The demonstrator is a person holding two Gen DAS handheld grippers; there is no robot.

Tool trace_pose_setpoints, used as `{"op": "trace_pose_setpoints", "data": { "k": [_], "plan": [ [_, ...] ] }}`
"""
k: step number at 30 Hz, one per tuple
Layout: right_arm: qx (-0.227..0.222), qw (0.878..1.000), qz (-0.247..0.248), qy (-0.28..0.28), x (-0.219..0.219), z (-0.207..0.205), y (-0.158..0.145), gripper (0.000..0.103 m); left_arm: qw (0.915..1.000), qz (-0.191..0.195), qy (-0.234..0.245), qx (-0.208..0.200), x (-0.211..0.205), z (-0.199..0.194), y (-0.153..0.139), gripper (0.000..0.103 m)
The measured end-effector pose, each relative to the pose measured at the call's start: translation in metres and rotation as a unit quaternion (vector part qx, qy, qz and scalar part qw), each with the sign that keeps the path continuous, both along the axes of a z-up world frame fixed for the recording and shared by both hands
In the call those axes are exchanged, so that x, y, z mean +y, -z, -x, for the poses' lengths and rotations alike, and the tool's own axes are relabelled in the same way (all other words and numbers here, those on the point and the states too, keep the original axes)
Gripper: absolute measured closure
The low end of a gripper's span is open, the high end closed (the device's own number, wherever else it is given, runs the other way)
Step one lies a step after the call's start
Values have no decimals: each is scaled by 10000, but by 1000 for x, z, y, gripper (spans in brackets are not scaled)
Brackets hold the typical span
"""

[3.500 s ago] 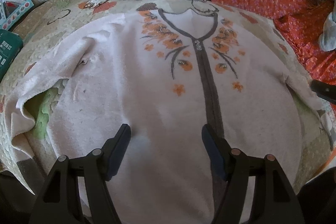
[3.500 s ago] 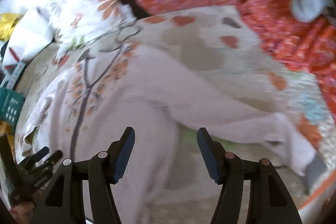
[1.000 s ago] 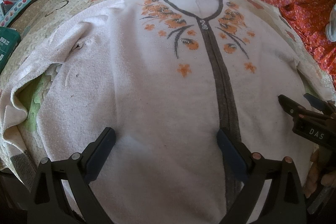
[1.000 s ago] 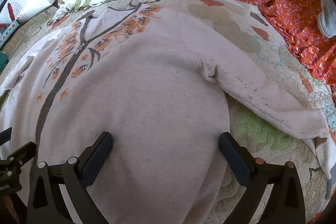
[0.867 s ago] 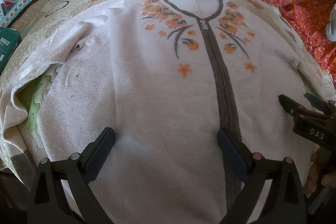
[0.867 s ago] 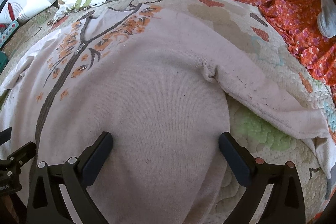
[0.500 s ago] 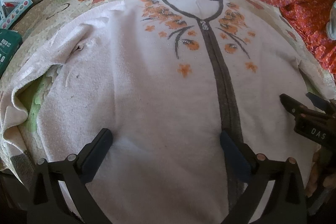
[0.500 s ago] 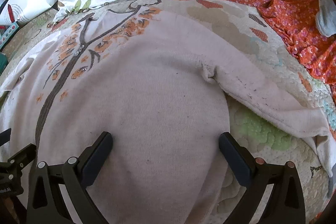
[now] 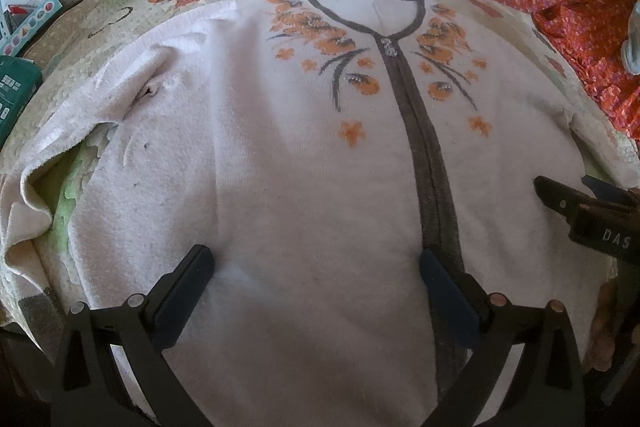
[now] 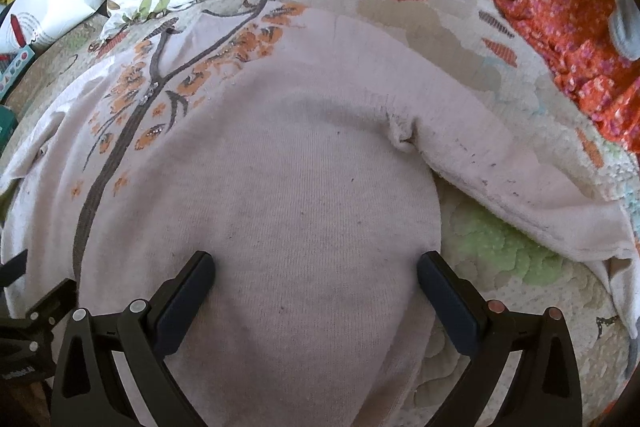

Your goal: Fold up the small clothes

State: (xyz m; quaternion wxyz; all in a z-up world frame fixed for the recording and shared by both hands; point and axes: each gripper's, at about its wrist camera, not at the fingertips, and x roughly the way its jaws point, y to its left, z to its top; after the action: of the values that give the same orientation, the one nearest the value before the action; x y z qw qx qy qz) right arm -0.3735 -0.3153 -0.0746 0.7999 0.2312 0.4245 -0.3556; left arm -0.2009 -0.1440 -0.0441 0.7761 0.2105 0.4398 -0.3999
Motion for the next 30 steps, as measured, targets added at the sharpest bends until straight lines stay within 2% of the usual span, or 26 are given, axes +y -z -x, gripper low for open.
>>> {"op": "trace_pose_setpoints", "data": {
  "k": [2, 6, 9, 12, 13, 14, 17, 19, 21, 23, 25, 28, 30],
  "plan": [
    [-14, 10000, 30, -40, 0, -1, 0, 0, 10000, -23, 42, -30, 0, 2, 1, 0],
    [-78, 9992, 395, -80, 10, 0, 1, 0, 10000, -9, 59, -22, 0, 2, 0, 0],
    [-46, 9991, 416, -71, 10, 0, -2, 0, 9998, 70, 1, 190, 4, 1, -2, 0],
    [-14, 9996, 286, -85, 7, 6, -12, 10, 9974, 436, -144, 547, 15, -5, -12, 0],
    [1, 9998, 196, -85, 4, 11, -17, 18, 9967, 535, -179, 590, 18, -8, -16, 0],
    [-67, 10000, 41, -18, -2, 21, -26, 22, 9963, 598, -210, 578, 21, -8, -20, 0],
    [-440, 9976, -482, 226, -31, 67, -61, 22, 9956, 730, -337, 491, 29, -14, -28, 0],
    [-155, 9982, -496, 314, -53, 99, -84, 20, 9945, 778, -371, 591, 30, -17, -29, 0],
    [562, 9974, -362, 280, -76, 132, -96, 18, 9934, 813, -379, 722, 31, -18, -29, 0],
    [1207, 9916, -331, 333, -94, 164, -93, 17, 9926, 835, -349, 815, 32, -16, -29, 0],
    [1564, 9846, -402, 667, -108, 198, -84, 17, 9929, 855, -292, 777, 32, -13, -31, 0],
    [1664, 9754, -694, 1266, -125, 244, -66, 17, 9944, 836, -218, 601, 31, -6, -32, 0],
    [1682, 9709, -764, 1523, -130, 261, -54, 17, 9952, 802, -199, 529, 31, -4, -31, 0]
  ]
}}
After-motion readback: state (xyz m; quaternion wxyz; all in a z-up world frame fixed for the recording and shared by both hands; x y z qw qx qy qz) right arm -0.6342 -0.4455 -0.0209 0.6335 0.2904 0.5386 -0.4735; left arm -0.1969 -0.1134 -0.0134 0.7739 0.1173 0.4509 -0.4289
